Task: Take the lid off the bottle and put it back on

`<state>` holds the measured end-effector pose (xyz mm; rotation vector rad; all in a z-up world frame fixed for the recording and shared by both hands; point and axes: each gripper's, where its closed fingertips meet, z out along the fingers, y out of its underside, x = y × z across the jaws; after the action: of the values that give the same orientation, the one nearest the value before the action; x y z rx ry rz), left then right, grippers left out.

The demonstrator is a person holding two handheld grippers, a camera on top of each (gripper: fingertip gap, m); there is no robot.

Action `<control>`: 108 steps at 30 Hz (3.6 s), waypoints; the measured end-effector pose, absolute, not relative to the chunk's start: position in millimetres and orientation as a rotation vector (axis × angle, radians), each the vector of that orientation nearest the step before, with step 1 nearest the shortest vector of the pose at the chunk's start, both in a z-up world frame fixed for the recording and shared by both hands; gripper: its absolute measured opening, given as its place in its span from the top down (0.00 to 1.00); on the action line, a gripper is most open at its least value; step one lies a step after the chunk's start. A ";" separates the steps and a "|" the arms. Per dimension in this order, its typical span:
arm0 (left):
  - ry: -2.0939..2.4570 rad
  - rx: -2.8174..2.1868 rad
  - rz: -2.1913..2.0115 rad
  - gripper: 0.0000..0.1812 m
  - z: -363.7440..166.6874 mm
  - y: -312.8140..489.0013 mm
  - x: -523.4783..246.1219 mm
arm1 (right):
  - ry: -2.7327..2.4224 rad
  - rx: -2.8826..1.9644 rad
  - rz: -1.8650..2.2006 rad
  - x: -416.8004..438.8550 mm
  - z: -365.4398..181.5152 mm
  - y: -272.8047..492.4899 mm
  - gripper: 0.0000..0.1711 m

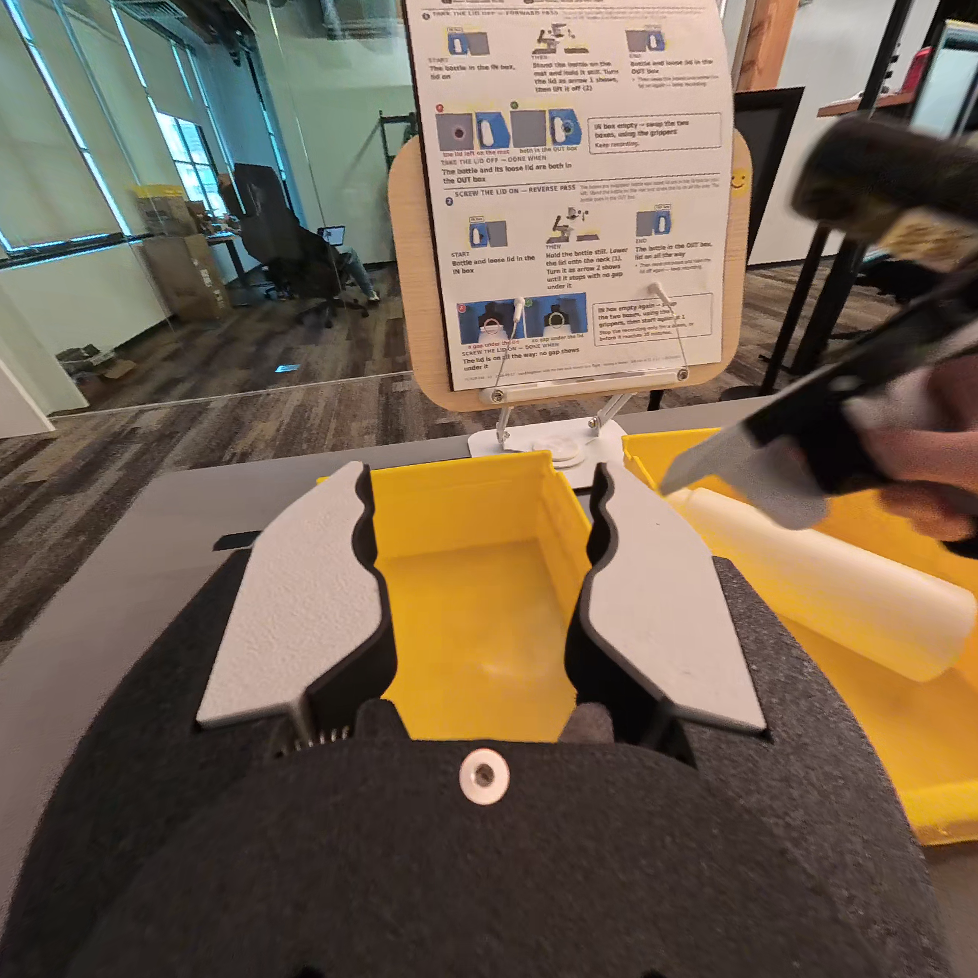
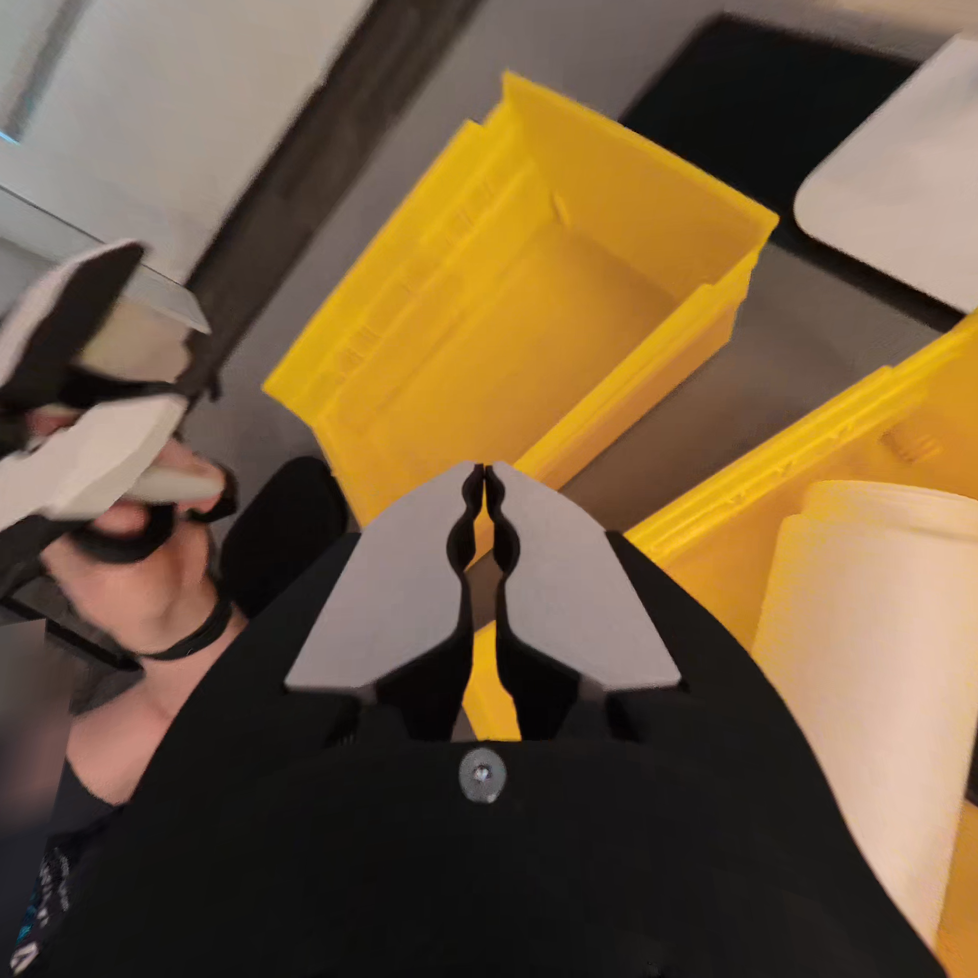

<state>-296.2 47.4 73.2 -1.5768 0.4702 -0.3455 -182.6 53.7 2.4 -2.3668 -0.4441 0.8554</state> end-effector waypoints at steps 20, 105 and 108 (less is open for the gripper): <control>0.502 -1.609 -0.362 0.60 64.4 48.6 -290.8 | -0.085 -3.004 0.229 -209.3 -103.6 93.5 0.86; 0.944 -2.844 -0.345 0.97 -117.0 95.0 -305.8 | 0.648 -3.077 0.542 204.6 -129.1 -112.2 0.93; 0.775 -2.876 -0.443 0.97 -116.1 102.6 -349.0 | 0.662 -3.041 0.516 207.8 -130.1 -103.3 0.93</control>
<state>-349.0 102.6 -116.1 -2.8759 0.7753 -0.4430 207.8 -103.3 -130.1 -3.0406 0.6616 0.5156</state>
